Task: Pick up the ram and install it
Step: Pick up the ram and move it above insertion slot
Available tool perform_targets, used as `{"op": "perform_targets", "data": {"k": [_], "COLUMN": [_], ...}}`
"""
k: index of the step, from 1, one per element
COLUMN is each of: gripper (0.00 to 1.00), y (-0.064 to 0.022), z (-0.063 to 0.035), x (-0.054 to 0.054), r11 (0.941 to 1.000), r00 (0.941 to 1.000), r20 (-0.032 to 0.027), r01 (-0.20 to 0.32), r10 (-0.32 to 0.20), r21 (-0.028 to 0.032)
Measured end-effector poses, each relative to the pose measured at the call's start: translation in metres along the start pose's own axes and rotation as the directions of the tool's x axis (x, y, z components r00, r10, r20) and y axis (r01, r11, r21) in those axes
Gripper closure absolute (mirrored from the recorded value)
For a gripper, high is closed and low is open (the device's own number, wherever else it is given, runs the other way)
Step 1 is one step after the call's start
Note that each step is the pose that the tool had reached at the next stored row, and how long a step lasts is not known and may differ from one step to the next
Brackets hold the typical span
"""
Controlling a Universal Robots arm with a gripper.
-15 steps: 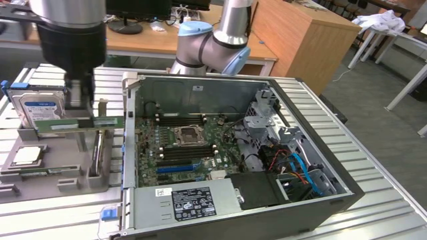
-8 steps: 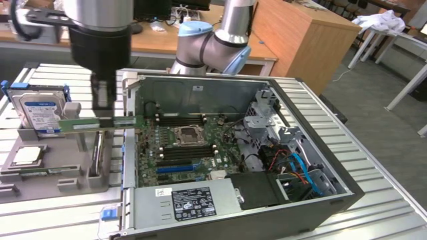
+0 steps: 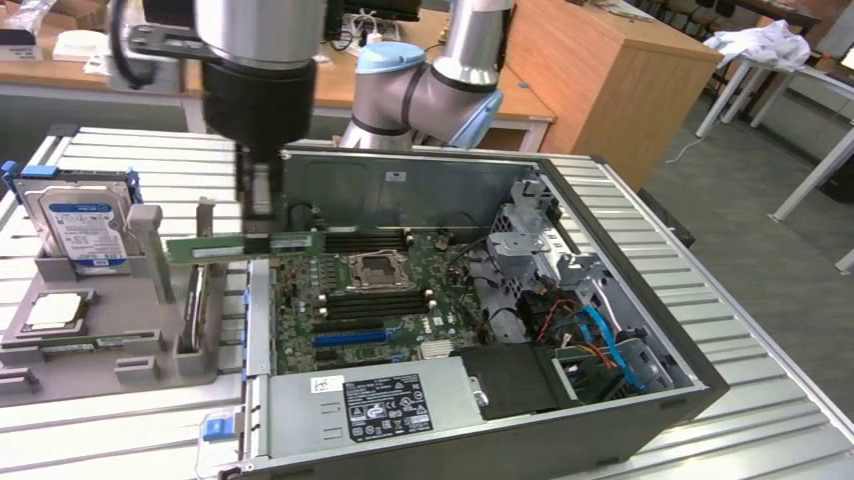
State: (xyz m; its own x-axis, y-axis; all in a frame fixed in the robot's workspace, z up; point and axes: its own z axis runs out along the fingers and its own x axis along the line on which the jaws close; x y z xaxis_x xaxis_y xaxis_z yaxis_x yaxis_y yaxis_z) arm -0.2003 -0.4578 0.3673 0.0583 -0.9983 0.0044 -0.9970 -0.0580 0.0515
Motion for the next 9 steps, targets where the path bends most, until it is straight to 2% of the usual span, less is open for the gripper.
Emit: {"op": "perform_targets", "data": {"k": [9], "gripper": [0.86], "y": [-0.0393], "z": [-0.0015], "x": [0.002], "r11": [1.0], "r00": [1.0], "r20": [0.0], "r01": [0.0], "r10": [0.0], "r21": [-0.0006]}}
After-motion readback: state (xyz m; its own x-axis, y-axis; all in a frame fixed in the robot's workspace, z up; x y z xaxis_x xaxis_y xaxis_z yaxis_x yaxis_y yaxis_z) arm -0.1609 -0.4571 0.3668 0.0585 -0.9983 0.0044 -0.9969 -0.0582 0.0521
